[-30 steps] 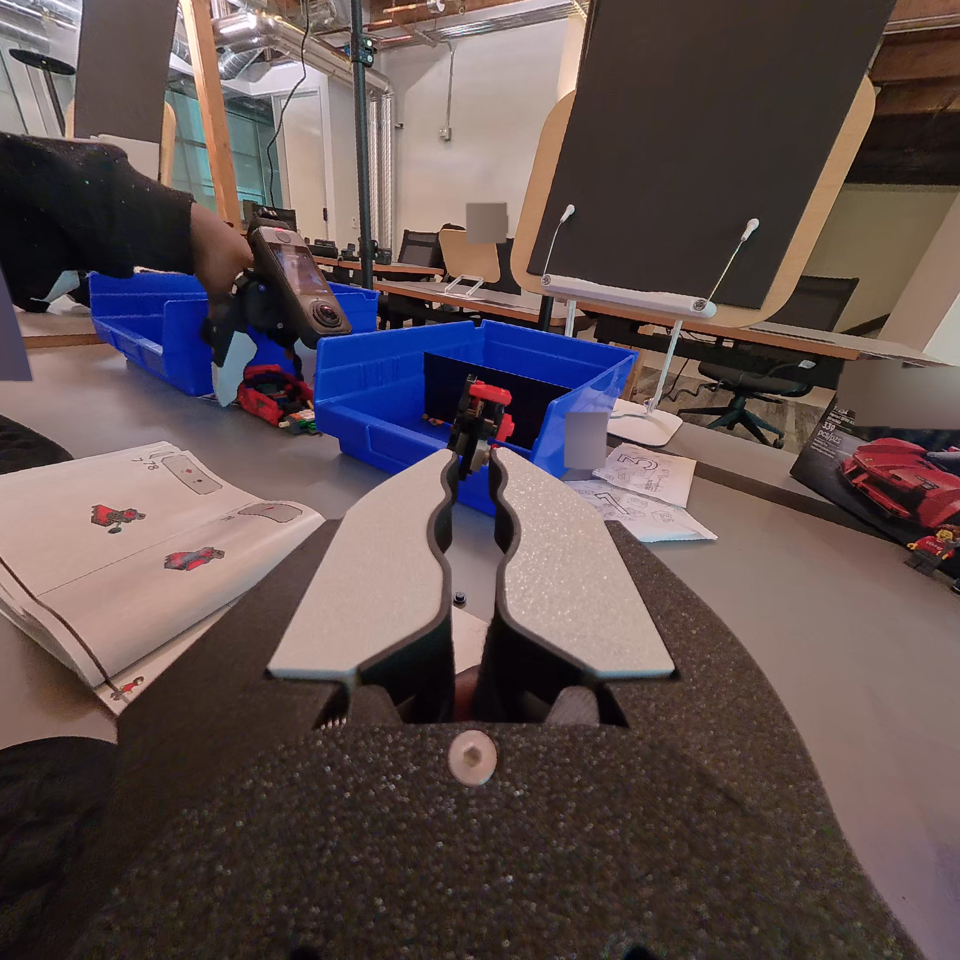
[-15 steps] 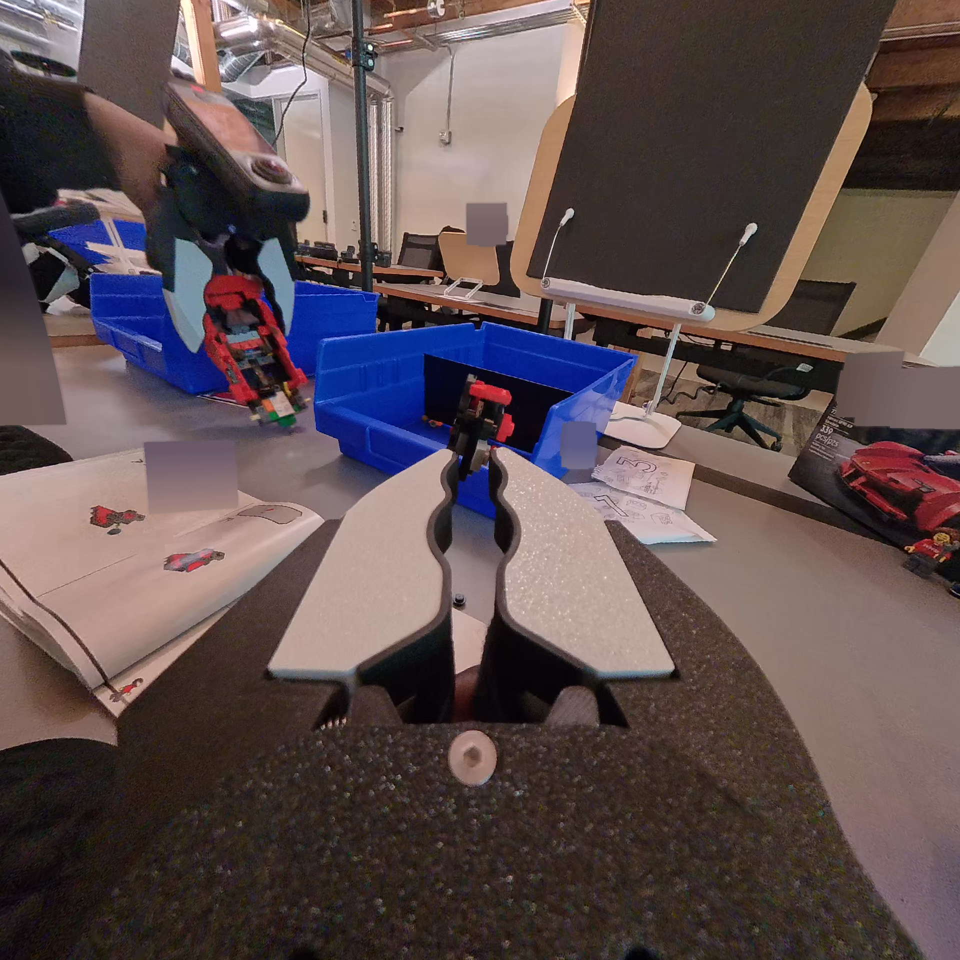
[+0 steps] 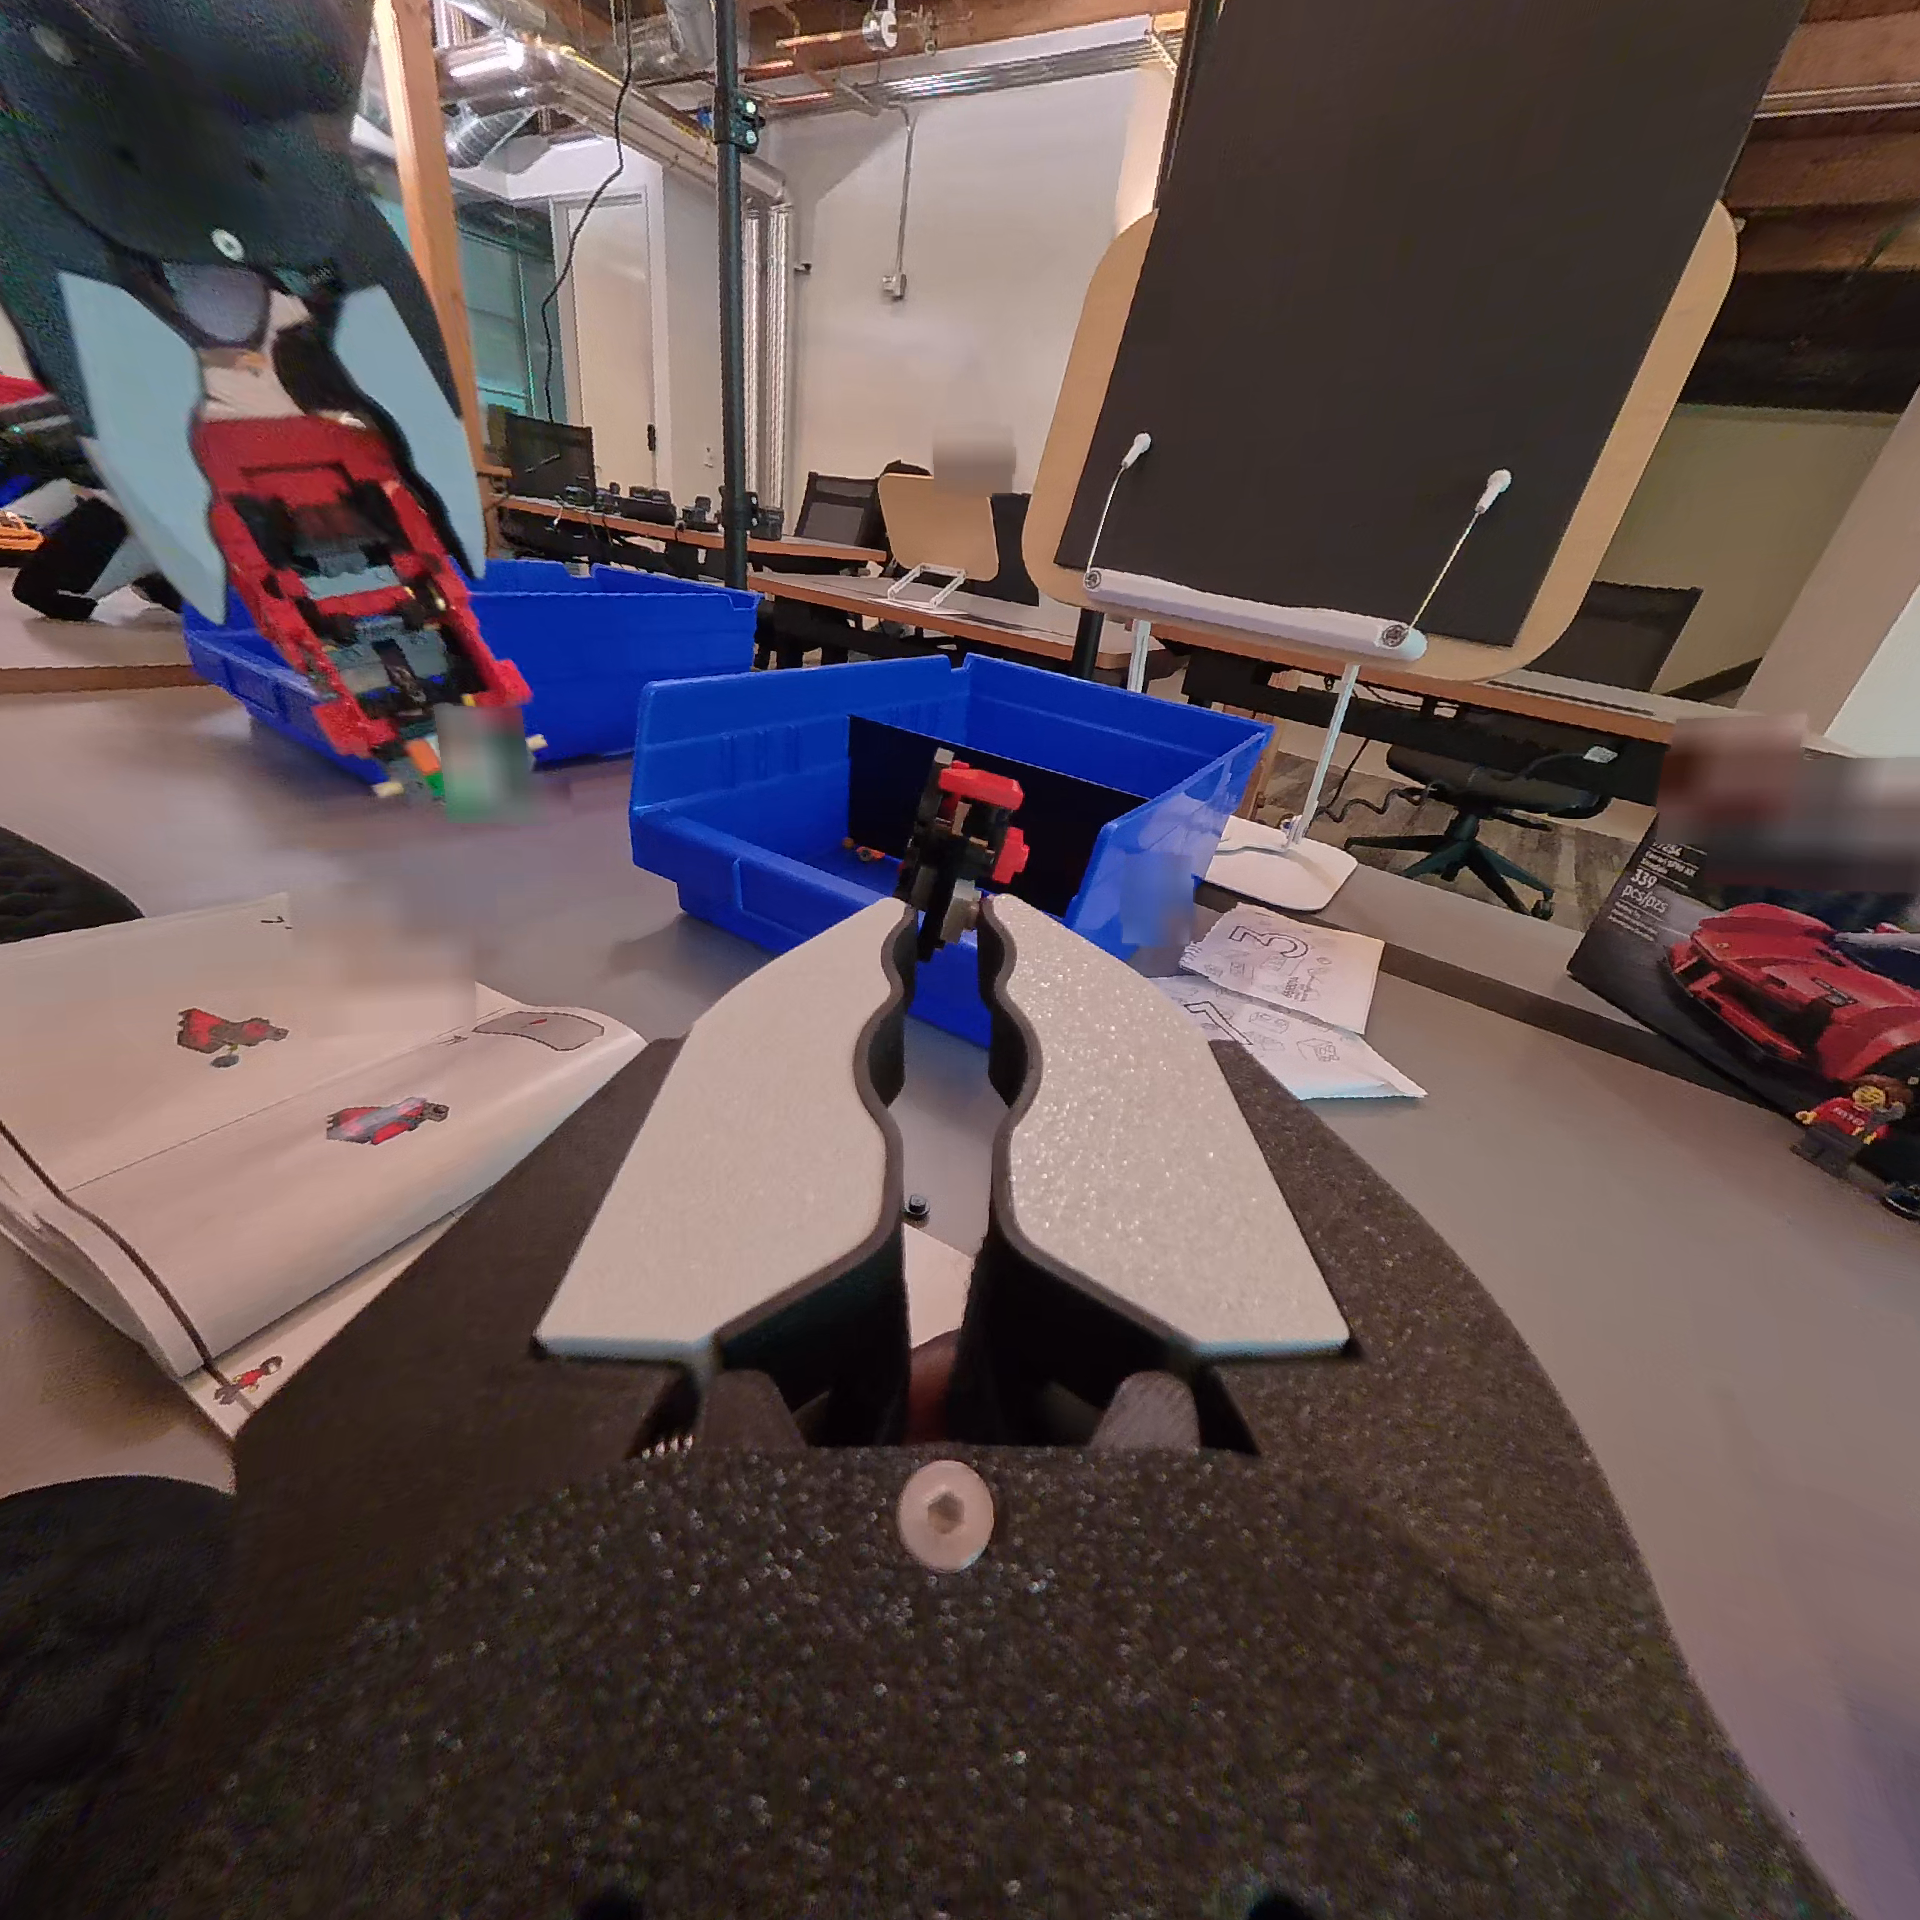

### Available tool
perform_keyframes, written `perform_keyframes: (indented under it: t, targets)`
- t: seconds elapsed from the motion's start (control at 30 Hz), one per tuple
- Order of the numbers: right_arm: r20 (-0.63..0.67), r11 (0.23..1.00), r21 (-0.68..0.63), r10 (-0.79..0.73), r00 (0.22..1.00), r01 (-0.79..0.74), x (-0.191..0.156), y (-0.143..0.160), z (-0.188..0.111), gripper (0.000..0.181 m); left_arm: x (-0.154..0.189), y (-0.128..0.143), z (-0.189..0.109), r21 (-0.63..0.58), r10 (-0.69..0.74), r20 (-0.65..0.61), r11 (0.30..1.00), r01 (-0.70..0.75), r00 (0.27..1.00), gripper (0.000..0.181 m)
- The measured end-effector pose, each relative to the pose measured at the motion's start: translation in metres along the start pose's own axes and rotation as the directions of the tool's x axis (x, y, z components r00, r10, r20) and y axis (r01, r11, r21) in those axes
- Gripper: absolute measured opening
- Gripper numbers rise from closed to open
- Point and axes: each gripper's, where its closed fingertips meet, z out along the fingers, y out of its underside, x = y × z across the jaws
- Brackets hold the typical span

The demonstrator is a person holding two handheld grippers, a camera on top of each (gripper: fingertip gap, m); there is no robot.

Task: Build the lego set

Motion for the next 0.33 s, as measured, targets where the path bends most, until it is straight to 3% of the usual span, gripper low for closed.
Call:
perform_keyframes:
  t: [0.03,0.33]
  targets:
    - [0.001,1.0,-0.001,-0.001,1.0,0.001,0.0,0.0,0.0,0.01,0.006,-0.005,-0.004,0.012,0.012,0.002,1.0,-0.012,1.0,0.083]
    - [-0.002,1.0,0.004,-0.006,1.0,0.006,0.0,-0.001,0.0,0.01,0.071,-0.061,-0.004,0.106,0.102,-0.02,0.989,-0.1,0.995,0.083]
